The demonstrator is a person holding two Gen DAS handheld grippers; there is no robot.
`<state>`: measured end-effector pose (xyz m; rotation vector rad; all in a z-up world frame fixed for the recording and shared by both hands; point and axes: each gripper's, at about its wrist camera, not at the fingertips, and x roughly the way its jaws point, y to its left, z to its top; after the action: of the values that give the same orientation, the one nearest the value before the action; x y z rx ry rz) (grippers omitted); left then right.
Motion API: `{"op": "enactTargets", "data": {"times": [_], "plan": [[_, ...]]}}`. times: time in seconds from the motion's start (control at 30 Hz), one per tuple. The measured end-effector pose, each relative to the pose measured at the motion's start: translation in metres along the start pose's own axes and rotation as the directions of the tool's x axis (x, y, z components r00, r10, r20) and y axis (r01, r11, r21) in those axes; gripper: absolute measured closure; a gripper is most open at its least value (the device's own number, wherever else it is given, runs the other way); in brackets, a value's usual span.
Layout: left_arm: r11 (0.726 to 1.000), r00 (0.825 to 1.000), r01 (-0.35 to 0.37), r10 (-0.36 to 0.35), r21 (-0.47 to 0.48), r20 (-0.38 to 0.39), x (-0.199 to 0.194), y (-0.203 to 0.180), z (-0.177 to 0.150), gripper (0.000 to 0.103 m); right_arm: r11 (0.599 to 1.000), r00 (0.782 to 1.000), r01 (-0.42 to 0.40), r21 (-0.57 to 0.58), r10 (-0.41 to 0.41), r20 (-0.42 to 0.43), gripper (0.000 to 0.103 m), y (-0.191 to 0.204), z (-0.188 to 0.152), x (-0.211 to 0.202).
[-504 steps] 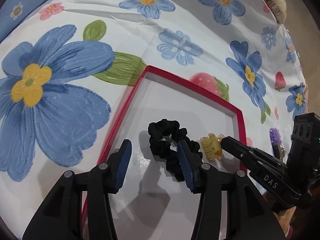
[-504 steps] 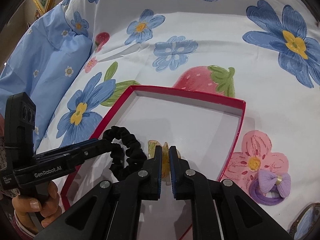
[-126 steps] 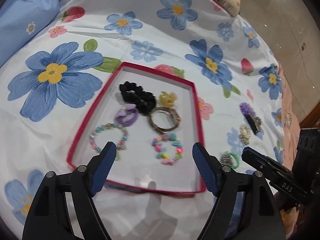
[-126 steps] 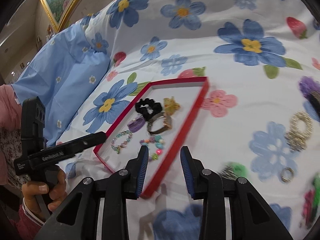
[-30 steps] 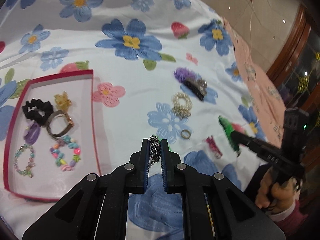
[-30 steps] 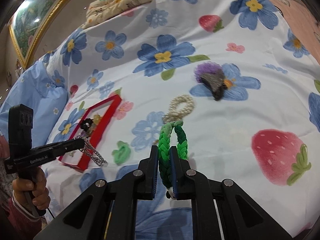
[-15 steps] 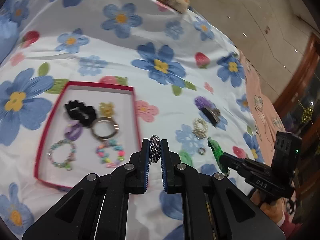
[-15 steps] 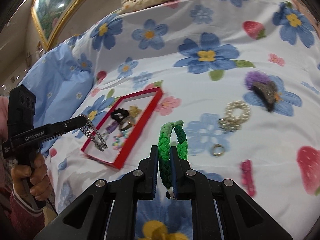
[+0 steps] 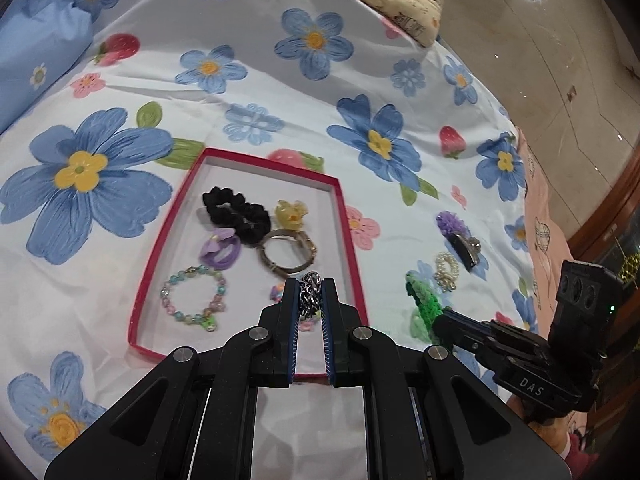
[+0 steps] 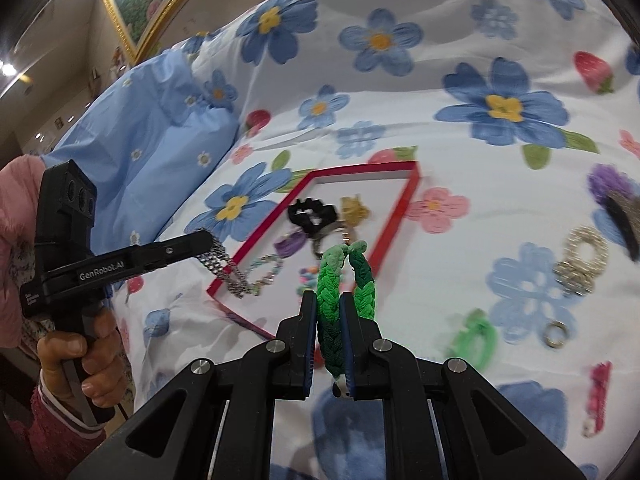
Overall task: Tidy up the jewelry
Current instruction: 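Carry the chain bracelet and green braided bracelet into the red tray and open both tools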
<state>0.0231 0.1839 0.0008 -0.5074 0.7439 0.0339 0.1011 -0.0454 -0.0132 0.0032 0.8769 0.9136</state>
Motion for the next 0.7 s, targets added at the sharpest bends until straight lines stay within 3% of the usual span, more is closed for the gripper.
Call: {"op": "enactTargets", "data": {"times": [0.3, 0.7], "plan": [[0.999, 1.0, -0.01, 0.009, -0.039, -0.028, 0.017, 0.024, -0.002, 0.094, 0.999, 0.998, -0.031, -0.04, 0.028, -0.063, 0.092, 0.019, 0.011, 0.044], [0.994, 0.994, -0.067, 0.059, -0.089, -0.097, 0.053, 0.066, -0.006, 0.094, 0.997, 0.983, 0.013, -0.081, -0.028, -0.18, 0.092, 0.021, 0.013, 0.103]]}}
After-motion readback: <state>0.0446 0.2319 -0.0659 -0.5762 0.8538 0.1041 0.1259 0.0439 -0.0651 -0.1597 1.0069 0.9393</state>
